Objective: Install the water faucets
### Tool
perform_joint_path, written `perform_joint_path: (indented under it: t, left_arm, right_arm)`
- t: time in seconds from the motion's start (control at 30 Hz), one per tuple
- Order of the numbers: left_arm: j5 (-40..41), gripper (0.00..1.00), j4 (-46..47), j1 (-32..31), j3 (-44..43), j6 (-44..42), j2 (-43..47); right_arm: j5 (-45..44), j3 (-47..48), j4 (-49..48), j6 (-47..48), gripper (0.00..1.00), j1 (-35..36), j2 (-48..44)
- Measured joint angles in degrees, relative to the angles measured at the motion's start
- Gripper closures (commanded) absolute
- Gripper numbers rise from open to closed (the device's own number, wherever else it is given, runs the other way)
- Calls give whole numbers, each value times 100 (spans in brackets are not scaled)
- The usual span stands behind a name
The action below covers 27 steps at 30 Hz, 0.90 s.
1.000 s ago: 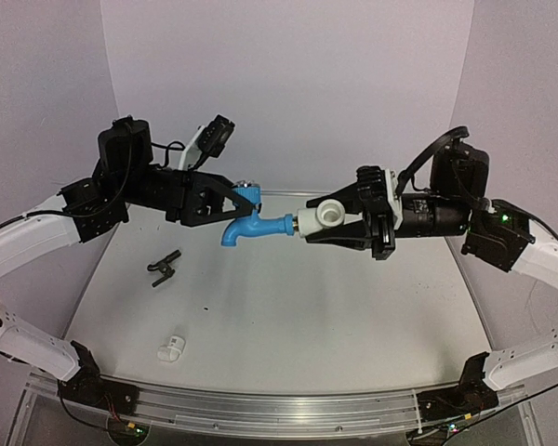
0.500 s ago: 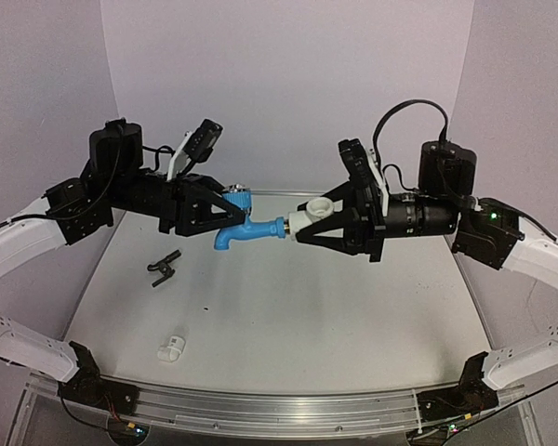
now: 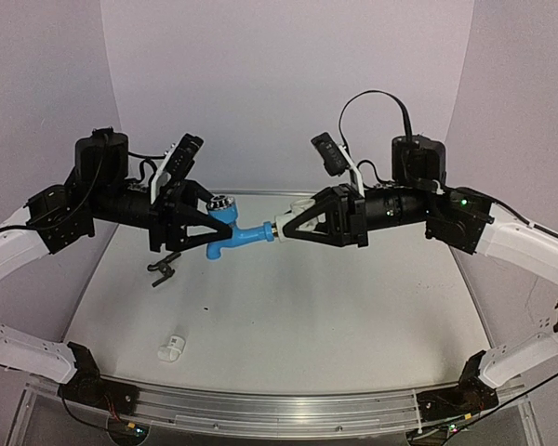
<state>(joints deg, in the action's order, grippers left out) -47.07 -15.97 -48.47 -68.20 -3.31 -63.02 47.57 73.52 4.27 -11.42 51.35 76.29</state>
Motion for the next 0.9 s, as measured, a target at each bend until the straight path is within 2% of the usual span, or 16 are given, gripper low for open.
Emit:
perform_joint_path:
  t: [0.07,0.17,0.2,0.23,0.3,0.37,0.4,0.43,0.47,0.6,0.73,0.9]
  left_arm:
    - [83,76,-118,-35,0,-214,37]
    - [275,57,-254,-83,0,-551,107]
    - [310,48,-264,-94,0,-584,116]
    - [369,35,-271,-109,0,-616,125]
    - [424,23,-358,-105,0,-658,186]
    - [492,16,-413,-72,-81,-439,232]
    - [509,9,-428,-72,-105,-437,225]
    - [522,3,-490,-72,-236,-225,184]
    - [533,0,-498,-72,-275,-173,170]
    - [671,0,-562,-74,-675,695,24]
    - [636,0,-490,-70,-798,1445,-4]
    - [-304,0,61,-20,-903,2719,-481]
  right_arm:
    - [46,0,11,-118,100,-4,28]
    - [66,2,9,-133,100,-4,52]
    - [57,11,15,-98,100,-4,52]
    - [15,50,83,20,100,-4,55]
    - [-81,144,232,286,100,-68,46]
    - [-369,260,328,935,100,-138,7]
    - [-450,275,350,1139,100,-160,-22]
    - [-728,278,389,1751,100,-186,-142]
    - [-813,278,402,1937,100,-195,-188]
    - [-1449,114,372,4052,100,-275,-787]
    - [-1537,-291,262,5790,100,-280,-1399]
    - [-1405,-767,175,8013,100,-269,-1744]
